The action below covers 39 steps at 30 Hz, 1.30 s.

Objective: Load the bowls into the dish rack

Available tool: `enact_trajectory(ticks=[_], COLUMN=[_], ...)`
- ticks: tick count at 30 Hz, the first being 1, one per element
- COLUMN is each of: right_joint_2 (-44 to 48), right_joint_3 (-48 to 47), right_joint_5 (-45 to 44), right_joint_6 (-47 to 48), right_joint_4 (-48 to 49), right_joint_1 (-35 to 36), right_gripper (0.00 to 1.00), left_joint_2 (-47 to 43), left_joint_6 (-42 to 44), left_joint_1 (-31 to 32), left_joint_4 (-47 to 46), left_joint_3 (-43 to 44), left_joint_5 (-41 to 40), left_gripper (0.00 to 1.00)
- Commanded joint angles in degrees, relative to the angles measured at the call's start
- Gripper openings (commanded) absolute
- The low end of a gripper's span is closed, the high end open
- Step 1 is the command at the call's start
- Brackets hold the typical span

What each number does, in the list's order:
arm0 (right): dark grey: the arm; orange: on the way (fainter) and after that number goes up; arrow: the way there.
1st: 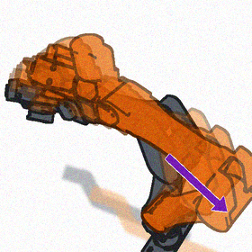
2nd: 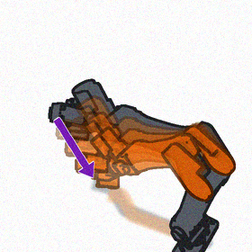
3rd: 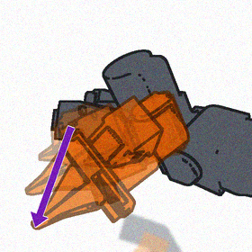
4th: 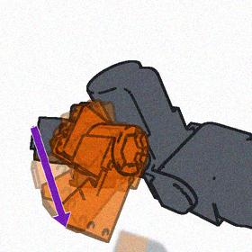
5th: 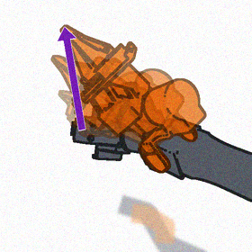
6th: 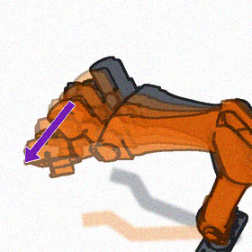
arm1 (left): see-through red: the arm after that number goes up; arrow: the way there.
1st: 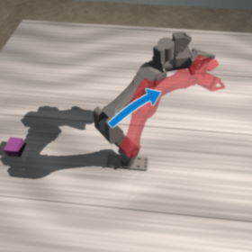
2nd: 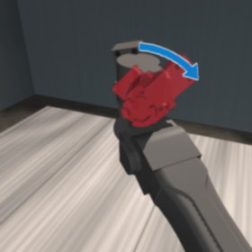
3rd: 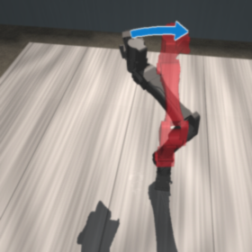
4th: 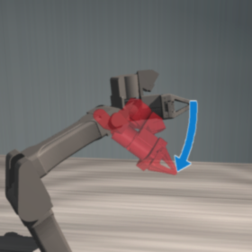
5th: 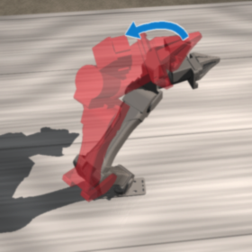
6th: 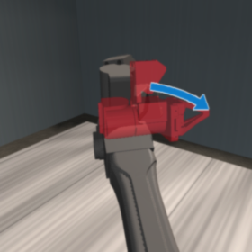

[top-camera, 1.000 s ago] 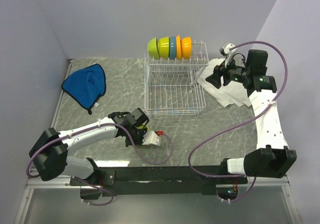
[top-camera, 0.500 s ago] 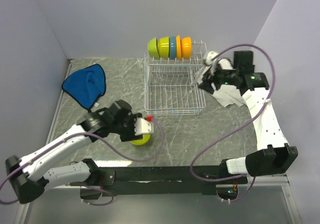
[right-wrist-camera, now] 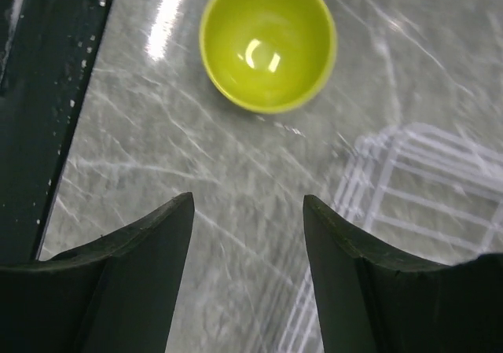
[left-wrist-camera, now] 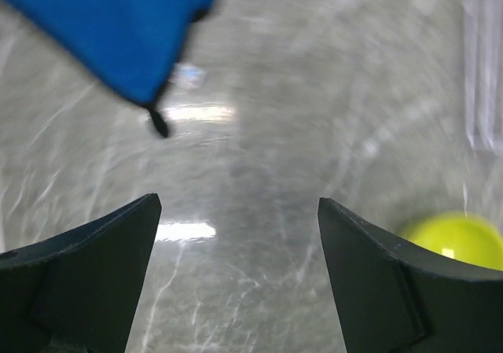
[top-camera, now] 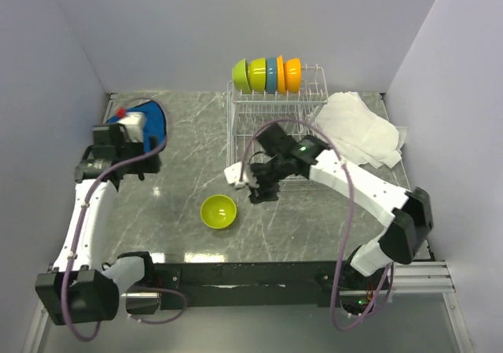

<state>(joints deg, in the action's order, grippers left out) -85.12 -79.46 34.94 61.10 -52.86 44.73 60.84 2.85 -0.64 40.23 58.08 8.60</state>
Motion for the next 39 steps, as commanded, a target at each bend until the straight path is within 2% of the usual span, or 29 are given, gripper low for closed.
enact_trajectory(ticks=[1, 2, 3, 4, 7, 15, 23, 26, 29, 30, 35, 39], right_joint_2=[-4.6, -5.83, -8.19, -9.35, -13.04, -17.44, -19.91, -20.17, -20.26, -20.35, -17.9, -15.6], right_joint_3=[-1.48, -1.92, -2.97, -3.59, -5.09, -3.68, -1.14, 0.88, 1.94, 2.12, 4.13, 4.4], right_joint_5=[-3.38, -3.47, -3.65, -3.82, -4.44, -5.58, -5.93, -5.76, -5.85, -5.76, -6.11, -7.08], right_joint_6=[1.65, 2.17, 2.53, 3.4, 5.86, 10.79, 14.57, 15.71, 16.59, 16.59, 14.58, 10.8], right_joint_4=[3.82, 3.82, 3.64, 3.38, 2.24, 3.73, 5.75, 6.89, 7.59, 7.95, 12.24, 15.42], right_joint_1=[6.23, 7.81, 8.79, 9.4, 11.25, 13.28, 13.89, 13.89, 13.81, 13.8, 13.89, 13.98], right_gripper=[0.65, 0.65, 0.65, 0.65, 0.63, 0.59, 0.54, 0.5, 0.43, 0.37, 0.23, 0.05], left_joint_2=[2.52, 3.14, 3.84, 3.85, 2.1, -3.53, -4.76, -4.85, -4.85, -4.85, -4.41, -3.8], left_joint_6=[-11.55, -11.99, -12.25, -12.26, -12.08, -12.61, -11.99, -11.91, -11.73, -11.9, -12.08, -12.17], left_joint_1=[-12.59, -14.28, -15.95, -18.66, -21.23, -24.23, -24.67, -25.11, -25.37, -25.37, -25.55, -25.46], left_joint_4=[-1.74, -1.12, -0.94, -1.03, -2.69, -3.84, -3.22, -3.49, -3.66, -3.93, -4.54, -5.07], left_joint_3=[2.82, 3.78, 4.05, 4.14, 2.92, -1.74, -2.8, -3.41, -3.68, -3.85, -4.3, -3.95], left_joint_5=[1.94, 2.03, 3.95, 4.66, 4.59, 5.46, 5.02, 4.85, 4.93, 5.02, 6.08, 6.52], left_gripper=[0.88, 0.89, 0.95, 0.95, 0.95, 0.95, 0.95, 0.95, 0.95, 0.95, 0.95, 0.95])
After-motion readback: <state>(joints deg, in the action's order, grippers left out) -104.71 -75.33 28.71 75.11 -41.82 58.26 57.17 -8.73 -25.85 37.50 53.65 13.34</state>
